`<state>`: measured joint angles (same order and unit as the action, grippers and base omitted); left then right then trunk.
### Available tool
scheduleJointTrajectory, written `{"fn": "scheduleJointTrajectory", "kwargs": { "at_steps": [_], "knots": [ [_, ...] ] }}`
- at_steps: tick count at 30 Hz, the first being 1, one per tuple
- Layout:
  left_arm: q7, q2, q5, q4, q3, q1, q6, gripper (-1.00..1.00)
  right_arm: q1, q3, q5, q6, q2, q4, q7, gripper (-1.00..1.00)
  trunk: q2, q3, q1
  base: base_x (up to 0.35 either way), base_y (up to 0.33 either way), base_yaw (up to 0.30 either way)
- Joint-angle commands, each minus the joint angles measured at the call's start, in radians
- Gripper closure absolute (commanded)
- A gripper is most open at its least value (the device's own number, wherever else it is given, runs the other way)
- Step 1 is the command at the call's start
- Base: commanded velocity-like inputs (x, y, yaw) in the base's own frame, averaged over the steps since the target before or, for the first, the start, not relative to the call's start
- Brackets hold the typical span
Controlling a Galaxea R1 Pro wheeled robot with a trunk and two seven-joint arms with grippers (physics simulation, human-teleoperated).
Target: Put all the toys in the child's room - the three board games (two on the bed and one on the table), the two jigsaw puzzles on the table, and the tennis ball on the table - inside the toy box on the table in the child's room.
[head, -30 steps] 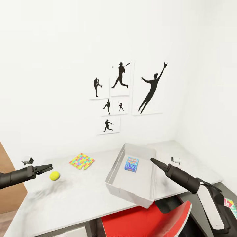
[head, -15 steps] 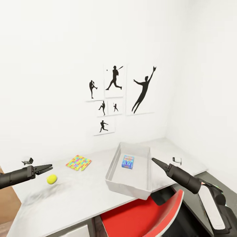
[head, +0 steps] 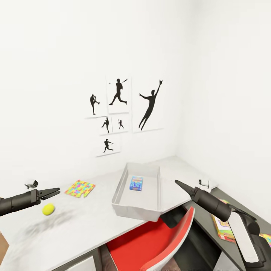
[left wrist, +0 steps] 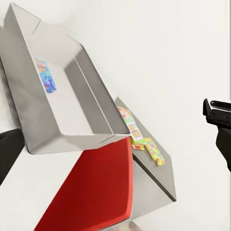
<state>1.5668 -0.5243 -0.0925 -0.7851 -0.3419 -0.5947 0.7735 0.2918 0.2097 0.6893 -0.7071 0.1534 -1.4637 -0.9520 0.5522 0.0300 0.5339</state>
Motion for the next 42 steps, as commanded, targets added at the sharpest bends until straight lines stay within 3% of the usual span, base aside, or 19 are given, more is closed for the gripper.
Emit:
{"fn": "scheduleJointTrajectory", "kwargs": {
  "at_steps": [1,42],
  "knots": [
    [0.004,0.000,0.000,0.000,0.000,0.000,0.011,-1.00,0.001,0.000,0.004,-0.006,0.000,0.000,-0.001,-1.00,0.002,0.001,0.000,-0.037,0.010,-0.212],
    [0.004,-0.003,0.000,0.000,0.000,0.000,0.012,-1.00,0.001,0.027,0.004,-0.007,0.003,0.026,-0.001,-1.00,0.002,-0.051,0.000,-0.102,0.011,-0.212]
  ]
}}
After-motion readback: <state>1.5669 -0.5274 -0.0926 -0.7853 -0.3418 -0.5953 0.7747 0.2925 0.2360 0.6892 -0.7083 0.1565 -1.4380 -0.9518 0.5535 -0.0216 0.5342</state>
